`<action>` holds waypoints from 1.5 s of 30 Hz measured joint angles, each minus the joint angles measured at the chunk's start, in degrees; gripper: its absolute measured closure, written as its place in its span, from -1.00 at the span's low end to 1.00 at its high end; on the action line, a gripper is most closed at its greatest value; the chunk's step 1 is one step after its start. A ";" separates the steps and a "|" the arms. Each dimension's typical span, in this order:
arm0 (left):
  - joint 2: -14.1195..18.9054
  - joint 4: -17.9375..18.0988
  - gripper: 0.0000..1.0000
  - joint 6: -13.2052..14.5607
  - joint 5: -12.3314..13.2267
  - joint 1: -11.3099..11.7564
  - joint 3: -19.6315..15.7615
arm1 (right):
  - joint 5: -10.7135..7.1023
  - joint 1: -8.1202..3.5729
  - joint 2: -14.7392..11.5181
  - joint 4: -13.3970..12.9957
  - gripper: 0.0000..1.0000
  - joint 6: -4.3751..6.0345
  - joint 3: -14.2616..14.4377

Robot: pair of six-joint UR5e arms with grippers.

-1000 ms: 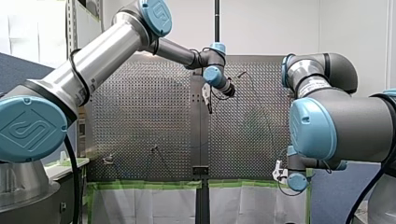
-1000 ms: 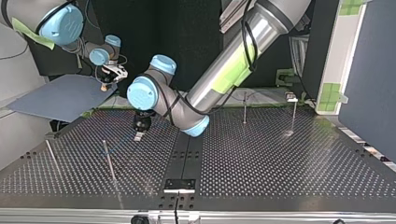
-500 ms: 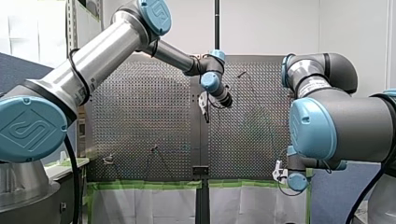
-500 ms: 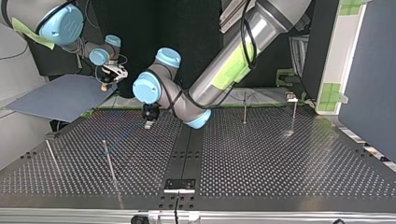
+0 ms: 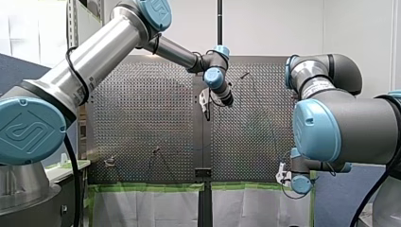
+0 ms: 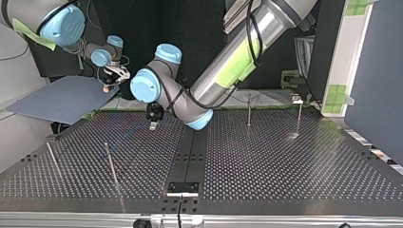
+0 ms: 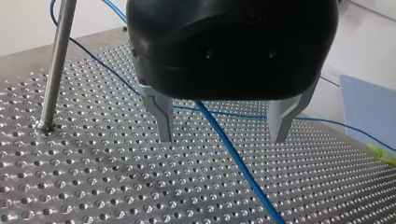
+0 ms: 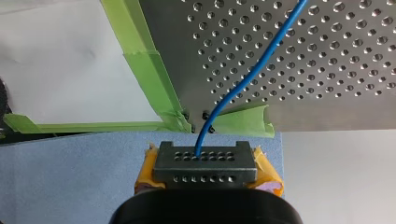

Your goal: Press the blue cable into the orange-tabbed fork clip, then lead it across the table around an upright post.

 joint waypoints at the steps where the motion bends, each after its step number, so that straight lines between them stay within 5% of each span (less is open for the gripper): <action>1: 0.02 -0.01 -0.98 -0.06 -0.29 -0.05 0.00 | 0.00 0.00 0.00 0.00 1.00 0.02 0.00; 16: 0.13 0.87 -0.98 -5.01 -4.43 1.16 -0.03 | -0.28 0.19 0.07 0.00 1.00 0.25 -0.02; 28: 2.24 0.89 -0.98 -5.52 -6.42 0.75 -1.75 | -0.53 0.19 0.16 -0.05 1.00 0.65 -0.01; 37: 6.21 4.09 -0.98 -3.35 -3.99 0.21 -5.68 | -0.54 0.24 0.19 -0.15 1.00 0.73 -0.01; 45: 10.41 0.96 -0.98 0.78 0.10 -1.65 -5.61 | -0.56 0.24 0.22 -0.24 1.00 0.74 -0.01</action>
